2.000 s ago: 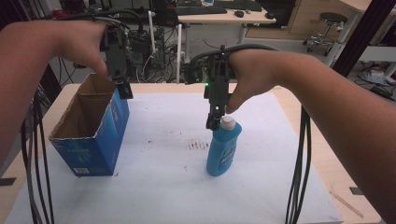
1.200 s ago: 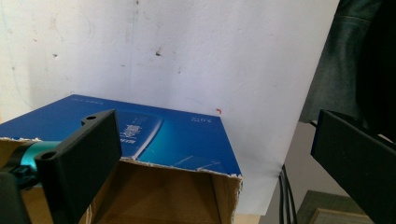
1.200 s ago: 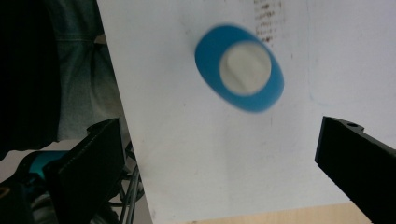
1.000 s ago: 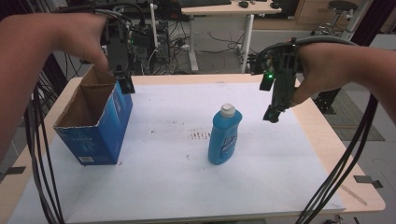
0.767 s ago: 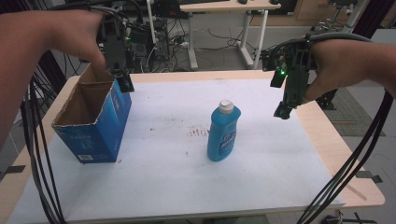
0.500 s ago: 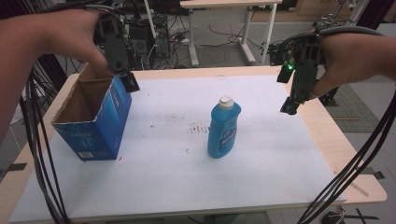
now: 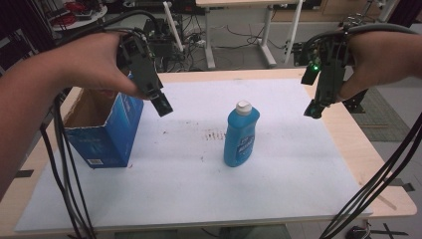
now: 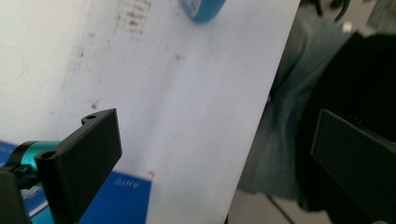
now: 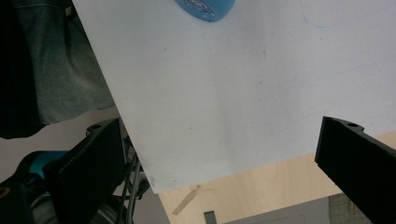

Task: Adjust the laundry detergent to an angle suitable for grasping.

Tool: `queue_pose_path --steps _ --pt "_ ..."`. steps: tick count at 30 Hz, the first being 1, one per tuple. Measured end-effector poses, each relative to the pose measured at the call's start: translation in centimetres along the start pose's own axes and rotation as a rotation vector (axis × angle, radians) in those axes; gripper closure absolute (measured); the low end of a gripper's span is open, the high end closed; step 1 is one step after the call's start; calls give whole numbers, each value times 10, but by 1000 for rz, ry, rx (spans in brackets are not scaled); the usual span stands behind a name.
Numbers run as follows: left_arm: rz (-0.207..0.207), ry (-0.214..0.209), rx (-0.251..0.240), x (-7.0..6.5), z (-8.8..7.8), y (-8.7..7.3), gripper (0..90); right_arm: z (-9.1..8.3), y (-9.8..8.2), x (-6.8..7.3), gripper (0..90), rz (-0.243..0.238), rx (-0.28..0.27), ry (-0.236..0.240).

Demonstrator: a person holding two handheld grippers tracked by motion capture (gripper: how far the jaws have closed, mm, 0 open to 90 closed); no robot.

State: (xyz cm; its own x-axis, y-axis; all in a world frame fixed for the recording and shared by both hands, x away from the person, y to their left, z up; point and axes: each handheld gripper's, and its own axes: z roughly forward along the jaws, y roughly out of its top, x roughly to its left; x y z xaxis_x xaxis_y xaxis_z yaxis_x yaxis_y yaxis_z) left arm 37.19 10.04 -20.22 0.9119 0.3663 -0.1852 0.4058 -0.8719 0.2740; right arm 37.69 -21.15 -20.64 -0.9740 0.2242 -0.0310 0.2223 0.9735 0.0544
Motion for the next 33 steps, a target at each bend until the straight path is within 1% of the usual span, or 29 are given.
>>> queue_pose_path --steps 1,3,4,5,6,7,8,9,10,11,12,13,14,15,16,17,18,19,23,24,25,26,27,30,33 --pt "-38 -5 -44 -3 3 0 17 0 0 1 8 4 0 1" --pt "-38 -5 -44 -3 3 0 17 0 0 1 8 8 0 1" --pt "-57 2 -72 -6 6 0 17 0 0 1 8 8 0 1" --pt "-70 5 -82 -8 8 0 17 0 -1 0 8 2 -2 2" --pt "-75 11 -91 -9 9 1 17 0 -1 0 8 -5 -1 1" --pt "-74 17 -99 -11 11 2 17 -1 -2 1 8 2 2 -2" --pt "-94 10 -111 -13 13 2 17 -1 -2 1 8 13 -1 -1" --pt "-110 -5 -115 -13 16 3 17 -1 -2 1 8 6 0 -3" --pt "-117 -6 -122 -15 18 4 17 -2 -2 1 8 10 0 -2" --pt "-107 4 -125 -16 20 5 17 -2 -3 1 8 11 2 -3" --pt "-108 6 -133 -17 22 6 17 -2 -3 1 8 16 2 -3" --pt "-109 -5 -137 -18 24 6 17 -2 -3 1 8 18 2 -1" --pt "-108 -3 -144 -19 27 7 17 -2 -3 1 8 19 2 -2" --pt "-98 4 -151 -21 29 8 17 -2 -4 1 8 16 2 -3" --pt "-103 0 -162 -22 31 9 17 -3 -4 0 8 11 3 -4" --pt "-109 -9 -166 -22 34 10 17 -3 -4 1 8 18 2 -2" --pt "-115 -7 -174 -24 37 11 17 -3 -4 1 8 23 -1 -2" --pt "-107 4 -180 -25 39 12 17 -3 -4 1 8 26 1 0" --pt "-96 14 -182 -30 50 17 17 -3 -5 -1 8 25 1 -3" --pt "-99 14 -185 -31 53 18 17 -3 -5 -1 9 25 1 -3" --pt "-97 15 -182 -32 57 19 17 -2 -5 0 8 35 -3 -1" --pt "-107 19 -192 -34 60 20 17 -2 -5 0 8 36 -2 -3" --pt "-102 23 -188 -34 63 21 17 -2 -5 -1 8 31 1 -2" --pt "-118 32 -209 -35 70 23 17 -2 -6 -1 8 31 -6 -1" --pt "-138 45 -245 -36 76 25 17 -1 -6 -2 8 29 -2 -4"
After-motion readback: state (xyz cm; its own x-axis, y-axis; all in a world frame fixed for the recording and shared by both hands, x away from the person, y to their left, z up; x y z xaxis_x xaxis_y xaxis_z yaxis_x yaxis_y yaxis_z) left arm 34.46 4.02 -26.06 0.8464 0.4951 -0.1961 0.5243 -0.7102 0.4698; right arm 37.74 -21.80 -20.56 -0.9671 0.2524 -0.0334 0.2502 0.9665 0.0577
